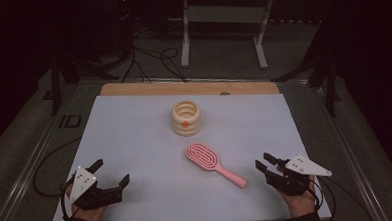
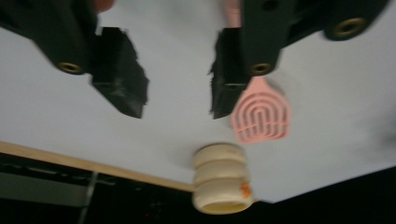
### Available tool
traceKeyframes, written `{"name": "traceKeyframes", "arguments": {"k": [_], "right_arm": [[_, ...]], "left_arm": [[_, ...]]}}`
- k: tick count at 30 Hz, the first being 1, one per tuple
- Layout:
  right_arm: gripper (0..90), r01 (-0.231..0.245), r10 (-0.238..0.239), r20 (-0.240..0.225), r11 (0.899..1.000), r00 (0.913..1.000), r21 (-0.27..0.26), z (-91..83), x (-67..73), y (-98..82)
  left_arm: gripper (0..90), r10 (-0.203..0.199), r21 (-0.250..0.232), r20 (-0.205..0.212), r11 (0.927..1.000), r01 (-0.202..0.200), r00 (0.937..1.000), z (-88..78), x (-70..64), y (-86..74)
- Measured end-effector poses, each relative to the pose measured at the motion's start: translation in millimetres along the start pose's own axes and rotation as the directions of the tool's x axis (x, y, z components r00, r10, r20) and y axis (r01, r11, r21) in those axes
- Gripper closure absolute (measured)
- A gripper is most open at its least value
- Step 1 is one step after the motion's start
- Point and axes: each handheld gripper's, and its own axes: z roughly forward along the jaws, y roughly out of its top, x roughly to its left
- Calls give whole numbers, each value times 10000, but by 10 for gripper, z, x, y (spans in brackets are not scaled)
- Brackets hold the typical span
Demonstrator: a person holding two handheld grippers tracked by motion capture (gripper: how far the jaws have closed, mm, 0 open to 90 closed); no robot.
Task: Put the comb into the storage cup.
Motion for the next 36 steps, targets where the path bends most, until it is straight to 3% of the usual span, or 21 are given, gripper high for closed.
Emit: {"name": "traceKeyframes", "arguments": {"k": [3,7,11,22,24,36], "right_arm": [[373,-315,317,48,9990,9995,-314,-47,-99,-45],[157,-426,454,527,9976,9976,-540,-52,-112,-80],[88,-409,438,596,9979,9973,-499,-34,-100,-104],[86,-563,602,602,9963,9964,-642,-31,-106,-137],[86,-850,886,514,9940,9947,-690,-37,-123,-135],[86,-1035,1062,464,9931,9933,-559,-42,-141,-127]], "left_arm": [[3,-3,7,-17,10000,3,10000,-3,6,1],[3,-36,-16,-13,10000,36,10000,-9,10,2],[3,-53,-26,-7,10000,53,10000,-10,11,3],[3,-18,22,10,10000,18,10000,-3,5,3],[3,-14,35,22,10000,14,10000,0,8,1],[3,18,63,36,10000,-18,10000,11,-3,-1]]}}
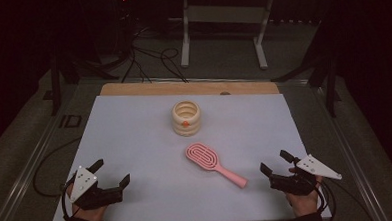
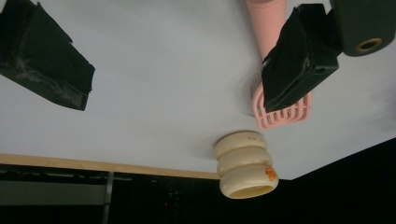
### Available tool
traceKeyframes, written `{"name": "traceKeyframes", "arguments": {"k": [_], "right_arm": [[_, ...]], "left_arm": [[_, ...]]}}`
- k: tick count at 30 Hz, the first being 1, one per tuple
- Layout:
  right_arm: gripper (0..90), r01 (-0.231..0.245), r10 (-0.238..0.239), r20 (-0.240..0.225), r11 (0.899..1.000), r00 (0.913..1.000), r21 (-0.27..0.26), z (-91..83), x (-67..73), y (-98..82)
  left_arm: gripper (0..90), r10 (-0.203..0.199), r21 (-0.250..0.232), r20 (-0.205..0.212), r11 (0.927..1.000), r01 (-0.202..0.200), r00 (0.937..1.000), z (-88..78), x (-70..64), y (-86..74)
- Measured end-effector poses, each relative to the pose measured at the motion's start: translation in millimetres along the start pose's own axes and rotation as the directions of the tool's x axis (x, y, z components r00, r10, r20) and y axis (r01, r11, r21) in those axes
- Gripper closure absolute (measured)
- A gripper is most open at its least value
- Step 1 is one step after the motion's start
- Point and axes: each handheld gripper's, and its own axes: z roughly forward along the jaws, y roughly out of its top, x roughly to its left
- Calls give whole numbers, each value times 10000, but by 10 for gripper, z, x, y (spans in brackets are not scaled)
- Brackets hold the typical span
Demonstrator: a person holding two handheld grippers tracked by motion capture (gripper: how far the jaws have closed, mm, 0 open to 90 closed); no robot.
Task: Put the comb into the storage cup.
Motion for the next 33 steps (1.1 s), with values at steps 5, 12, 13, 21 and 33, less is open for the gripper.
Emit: {"name": "traceKeyframes", "arguments": {"k": [5,12,13,21,33], "right_arm": [[86,-223,223,-82,9997,9997,80,5,-21,1],[86,-82,82,-48,9999,10000,107,22,-15,64],[86,-82,82,-48,9999,10000,107,22,-15,64],[86,82,-79,-141,9996,9999,270,37,15,143],[86,330,-276,-548,9944,9981,1000,156,128,314]], "left_arm": [[3,-56,-30,-18,10000,56,10000,-3,8,-4],[3,-102,-70,-85,9999,101,9999,-5,8,-9],[3,-102,-70,-85,9999,101,9999,-5,8,-9],[3,-208,-96,-145,9997,206,9997,-17,20,-17],[3,-178,-67,-166,9998,177,9997,-12,18,-22]]}}
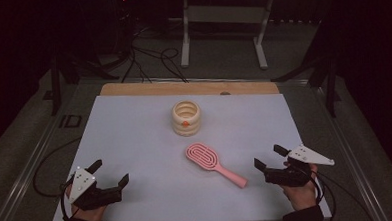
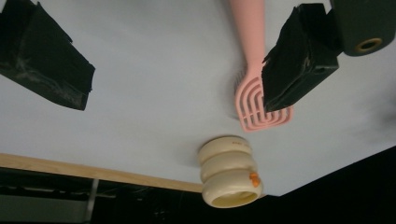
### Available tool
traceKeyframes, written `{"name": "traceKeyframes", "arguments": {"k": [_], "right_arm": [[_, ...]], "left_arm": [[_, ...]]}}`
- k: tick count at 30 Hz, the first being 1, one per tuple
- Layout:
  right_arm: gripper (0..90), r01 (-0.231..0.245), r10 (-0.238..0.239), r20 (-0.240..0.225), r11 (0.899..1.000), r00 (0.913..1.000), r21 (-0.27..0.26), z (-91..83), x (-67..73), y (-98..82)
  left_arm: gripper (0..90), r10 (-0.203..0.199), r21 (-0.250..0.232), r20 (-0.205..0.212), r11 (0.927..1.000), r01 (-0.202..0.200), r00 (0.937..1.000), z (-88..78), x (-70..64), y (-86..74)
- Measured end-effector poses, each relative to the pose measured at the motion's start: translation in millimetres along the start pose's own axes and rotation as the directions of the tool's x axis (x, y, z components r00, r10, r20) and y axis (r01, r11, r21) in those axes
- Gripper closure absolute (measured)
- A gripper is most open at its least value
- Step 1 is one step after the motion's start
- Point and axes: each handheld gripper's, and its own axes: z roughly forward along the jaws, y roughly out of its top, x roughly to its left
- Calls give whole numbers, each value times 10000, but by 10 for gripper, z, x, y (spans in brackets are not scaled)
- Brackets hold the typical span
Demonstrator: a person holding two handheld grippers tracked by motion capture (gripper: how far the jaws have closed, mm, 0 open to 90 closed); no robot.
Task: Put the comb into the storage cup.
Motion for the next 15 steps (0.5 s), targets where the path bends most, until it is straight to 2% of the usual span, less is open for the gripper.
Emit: {"name": "traceKeyframes", "arguments": {"k": [7,15], "right_arm": [[85,284,-280,-76,9983,9996,506,93,58,115],[85,658,-636,-236,9917,9977,1102,204,132,232]], "left_arm": [[3,13,-2,32,10000,-13,10000,4,-6,0],[3,24,27,45,10000,-24,10000,12,-15,-1]]}}
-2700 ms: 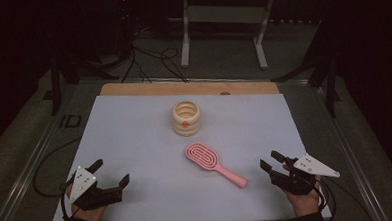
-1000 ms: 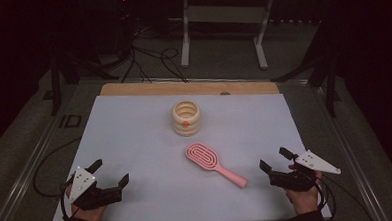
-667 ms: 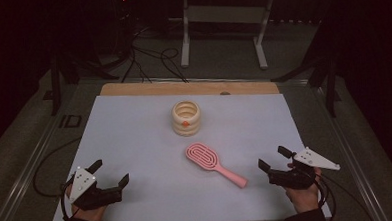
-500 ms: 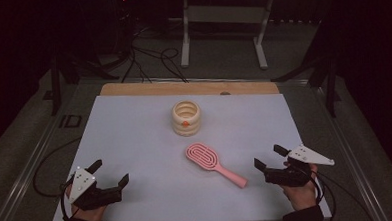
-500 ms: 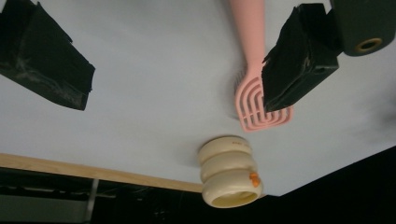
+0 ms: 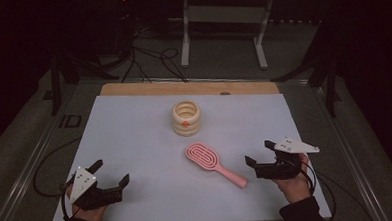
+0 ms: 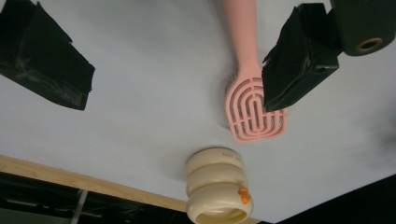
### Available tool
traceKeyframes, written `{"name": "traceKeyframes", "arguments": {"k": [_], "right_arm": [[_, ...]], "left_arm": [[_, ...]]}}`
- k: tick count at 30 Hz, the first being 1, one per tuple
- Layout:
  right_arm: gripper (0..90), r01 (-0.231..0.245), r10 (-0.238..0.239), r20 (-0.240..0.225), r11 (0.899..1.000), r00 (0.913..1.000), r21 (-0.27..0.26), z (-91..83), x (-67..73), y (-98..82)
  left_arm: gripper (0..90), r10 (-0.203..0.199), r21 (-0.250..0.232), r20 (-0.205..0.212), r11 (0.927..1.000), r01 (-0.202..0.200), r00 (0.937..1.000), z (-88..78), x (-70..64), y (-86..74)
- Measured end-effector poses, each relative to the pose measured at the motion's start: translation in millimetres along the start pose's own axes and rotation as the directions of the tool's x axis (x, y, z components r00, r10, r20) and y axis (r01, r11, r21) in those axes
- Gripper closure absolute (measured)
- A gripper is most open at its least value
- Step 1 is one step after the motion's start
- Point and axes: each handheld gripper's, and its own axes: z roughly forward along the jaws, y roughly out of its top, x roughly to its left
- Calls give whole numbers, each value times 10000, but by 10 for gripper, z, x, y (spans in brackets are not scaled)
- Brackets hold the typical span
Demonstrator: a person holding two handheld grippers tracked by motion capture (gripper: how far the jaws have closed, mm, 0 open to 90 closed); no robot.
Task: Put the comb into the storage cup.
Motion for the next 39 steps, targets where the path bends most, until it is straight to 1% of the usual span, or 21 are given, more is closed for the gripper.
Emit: {"name": "traceKeyframes", "arguments": {"k": [6,7,8,12,13,14,17,18,19,20,24,26,30,31,32,33,35,38,39], "right_arm": [[85,152,-150,-111,9998,9998,147,58,56,57],[85,316,-311,-204,9991,9993,271,107,103,99],[85,369,-362,-229,9989,9991,299,123,117,113],[85,408,-400,-259,9986,9989,335,141,130,128],[86,334,-333,-28,9938,9994,1057,227,148,175],[86,244,-243,-27,9924,9997,1208,248,147,182],[86,312,-295,-137,9890,9995,1444,301,167,194],[86,312,-295,-137,9890,9995,1444,301,167,194],[86,458,-420,-269,9863,9988,1587,335,204,205],[85,464,-421,-302,9859,9987,1608,342,212,209],[85,733,-663,-449,9814,9968,1773,392,256,248],[85,775,-700,-475,9802,9964,1820,404,267,260],[85,1129,-1011,-658,9705,9927,2130,467,316,313],[85,1129,-1011,-658,9705,9927,2130,467,316,313],[85,1187,-1058,-687,9674,9920,2237,482,325,321],[85,1187,-1058,-687,9674,9920,2237,482,325,321],[85,1480,-1318,-794,9553,9881,2559,543,359,337],[85,1626,-1431,-898,9477,9856,2745,580,386,341],[85,1626,-1431,-898,9477,9856,2745,580,386,341]], "left_arm": [[3,15,-3,27,10000,-15,10000,3,-5,0],[3,19,5,24,10000,-19,10000,3,-4,0],[3,16,6,24,10000,-16,10000,5,-3,-1],[3,20,11,26,10000,-20,10000,7,-7,-1],[3,32,7,28,10000,-32,10000,6,-8,0],[3,36,8,32,10000,-36,10000,5,-8,1],[3,34,16,31,10000,-34,10000,7,-7,0],[3,34,16,31,10000,-34,10000,7,-7,0],[3,32,23,30,10000,-32,10000,8,-6,-1],[3,33,17,27,10000,-33,10000,10,-8,-1],[3,50,45,31,10000,-50,10000,12,-11,-2],[3,66,48,38,10000,-66,10000,12,-11,-1],[3,58,69,55,10000,-58,10000,14,-11,-3],[3,58,69,55,10000,-58,10000,14,-11,-3],[3,65,67,61,10000,-65,10000,14,-11,-2],[3,65,67,61,10000,-65,10000,14,-11,-2],[3,63,45,65,10000,-63,10000,14,-12,-2],[3,67,66,67,10000,-68,10000,13,-10,-2],[3,67,66,67,10000,-68,10000,13,-10,-2]]}}
